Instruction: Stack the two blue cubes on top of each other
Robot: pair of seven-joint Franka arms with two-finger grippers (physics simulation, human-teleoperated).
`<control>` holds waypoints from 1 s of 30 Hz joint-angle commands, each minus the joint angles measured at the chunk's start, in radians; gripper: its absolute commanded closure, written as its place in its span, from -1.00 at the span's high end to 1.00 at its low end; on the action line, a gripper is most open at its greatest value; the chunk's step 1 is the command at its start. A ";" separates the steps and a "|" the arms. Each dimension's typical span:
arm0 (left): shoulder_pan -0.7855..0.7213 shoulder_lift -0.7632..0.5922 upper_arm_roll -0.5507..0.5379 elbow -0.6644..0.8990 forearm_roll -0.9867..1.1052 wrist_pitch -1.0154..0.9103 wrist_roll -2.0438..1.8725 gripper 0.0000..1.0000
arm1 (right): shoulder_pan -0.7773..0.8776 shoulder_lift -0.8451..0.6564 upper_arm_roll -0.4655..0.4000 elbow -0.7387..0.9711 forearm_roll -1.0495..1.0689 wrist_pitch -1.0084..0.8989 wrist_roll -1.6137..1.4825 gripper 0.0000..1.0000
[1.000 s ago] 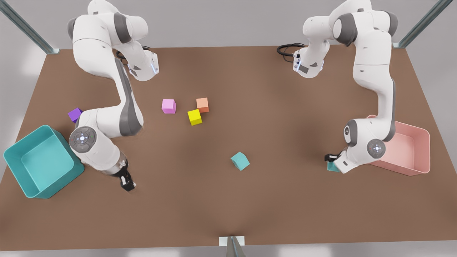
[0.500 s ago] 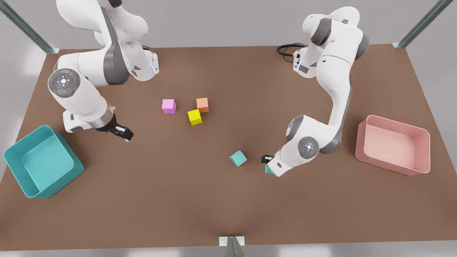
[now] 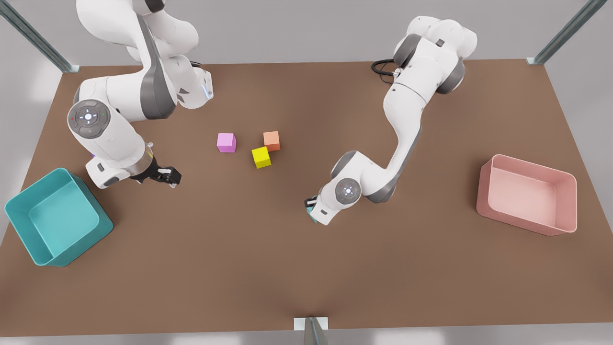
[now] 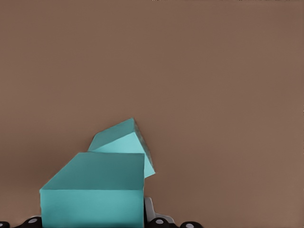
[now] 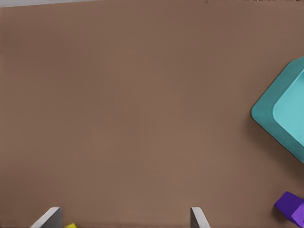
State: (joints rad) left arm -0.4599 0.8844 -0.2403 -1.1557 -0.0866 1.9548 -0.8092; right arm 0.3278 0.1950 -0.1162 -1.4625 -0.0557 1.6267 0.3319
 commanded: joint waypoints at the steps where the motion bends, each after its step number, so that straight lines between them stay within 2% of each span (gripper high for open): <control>1: -0.005 0.011 0.001 0.011 -0.005 0.068 -0.369 0.06 | -0.001 0.000 0.000 0.001 -0.001 0.001 -0.203 1.00; 14: -0.017 0.042 0.004 0.007 0.033 0.064 -0.374 0.13 | -0.004 0.001 -0.002 0.001 0.001 0.012 -0.203 1.00; 15: -0.014 0.042 0.004 0.007 0.047 0.064 -0.374 0.45 | -0.006 0.007 -0.002 0.001 0.001 0.012 -0.203 1.00; 16: -0.013 0.042 0.004 0.007 0.047 0.064 -0.374 1.00 | -0.006 0.007 -0.002 0.002 0.001 0.012 -0.203 1.00; 22: -0.008 0.034 0.004 0.007 0.053 0.041 -0.372 1.00 | -0.016 0.009 -0.002 0.004 0.001 0.019 -0.206 1.00; 28: -0.013 -0.045 -0.004 0.059 0.067 -0.181 -0.395 1.00 | -0.021 0.009 -0.002 0.004 -0.001 0.027 -0.217 1.00; 29: -0.005 -0.048 0.001 0.134 0.067 -0.305 -0.387 1.00 | -0.018 0.009 -0.003 0.008 -0.006 0.027 -0.212 1.00; 30: 0.092 -0.100 0.004 0.180 0.070 -0.499 -0.230 1.00 | -0.010 0.017 0.000 0.014 -0.039 0.025 -0.206 1.00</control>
State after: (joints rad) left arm -0.3852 0.7937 -0.2388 -1.0110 -0.0186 1.7689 -1.0996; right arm 0.3122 0.2099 -0.1167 -1.4501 -0.0703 1.6480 0.1634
